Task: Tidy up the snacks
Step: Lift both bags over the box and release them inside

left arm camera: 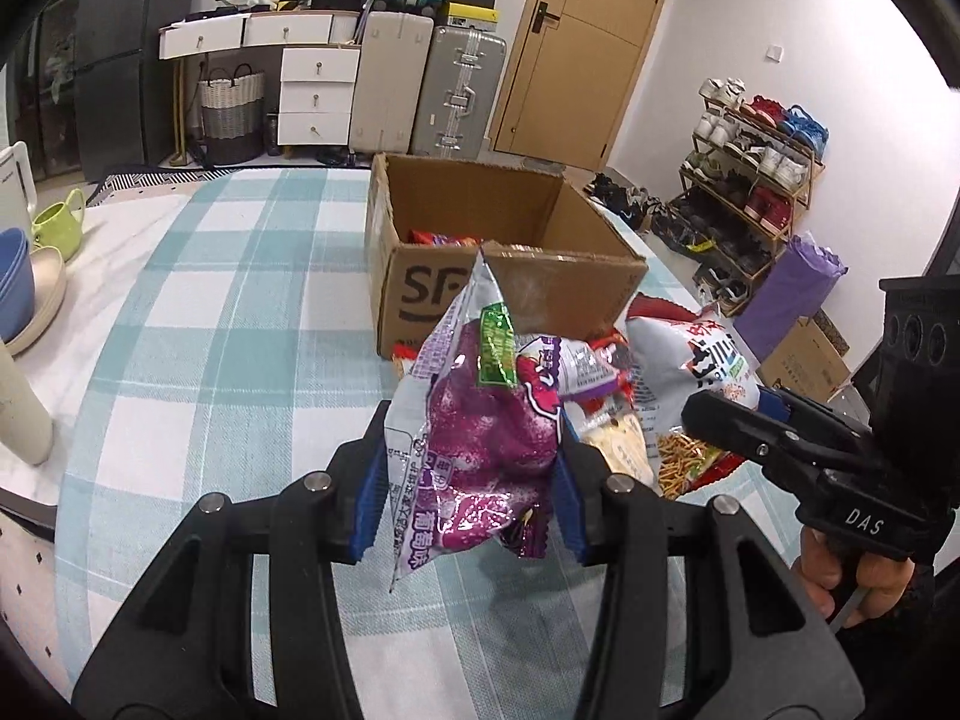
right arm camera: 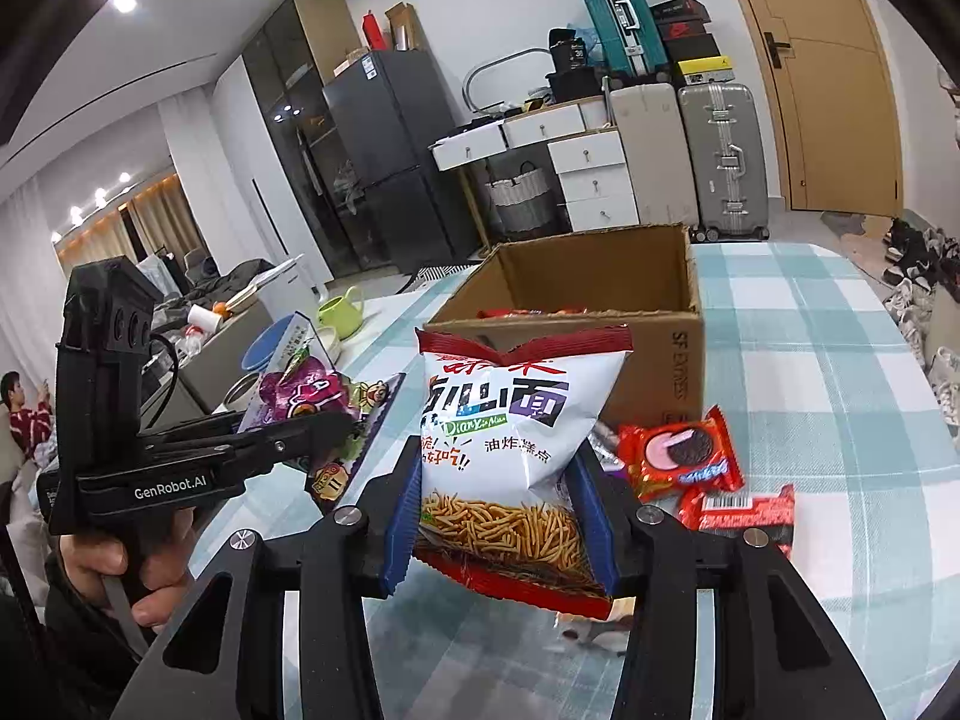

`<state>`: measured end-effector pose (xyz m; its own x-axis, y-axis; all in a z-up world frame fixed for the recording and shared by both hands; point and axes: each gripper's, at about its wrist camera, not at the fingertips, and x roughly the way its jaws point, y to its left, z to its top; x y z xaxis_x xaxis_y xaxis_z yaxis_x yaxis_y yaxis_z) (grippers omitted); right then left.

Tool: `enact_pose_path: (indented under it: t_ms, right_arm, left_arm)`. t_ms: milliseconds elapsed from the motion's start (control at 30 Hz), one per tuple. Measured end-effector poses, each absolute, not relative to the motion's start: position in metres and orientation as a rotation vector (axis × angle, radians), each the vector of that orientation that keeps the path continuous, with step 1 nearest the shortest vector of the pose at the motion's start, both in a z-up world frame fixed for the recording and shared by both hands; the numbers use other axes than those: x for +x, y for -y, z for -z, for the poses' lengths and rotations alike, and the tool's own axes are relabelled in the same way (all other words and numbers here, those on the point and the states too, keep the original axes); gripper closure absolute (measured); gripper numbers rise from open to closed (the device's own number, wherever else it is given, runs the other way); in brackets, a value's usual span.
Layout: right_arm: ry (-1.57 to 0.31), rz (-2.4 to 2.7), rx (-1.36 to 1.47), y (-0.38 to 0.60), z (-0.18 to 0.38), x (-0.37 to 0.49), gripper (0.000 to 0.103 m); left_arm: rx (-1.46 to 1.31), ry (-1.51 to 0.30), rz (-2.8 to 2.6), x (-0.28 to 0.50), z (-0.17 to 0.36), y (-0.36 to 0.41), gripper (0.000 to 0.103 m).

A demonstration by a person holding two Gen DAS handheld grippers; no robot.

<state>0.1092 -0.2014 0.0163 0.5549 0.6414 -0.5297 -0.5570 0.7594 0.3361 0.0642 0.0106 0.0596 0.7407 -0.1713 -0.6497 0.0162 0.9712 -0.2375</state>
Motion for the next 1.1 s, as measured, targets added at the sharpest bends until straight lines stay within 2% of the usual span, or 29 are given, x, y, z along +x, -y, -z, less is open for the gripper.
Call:
enact_pose_path:
  t_ms: [1100]
  right_arm:
    - [-0.655,-0.641,0.165,0.210,-0.036,0.187,0.056]
  left_arm:
    - [-0.177,-0.670,0.056,0.176,-0.116,-0.015,0.060]
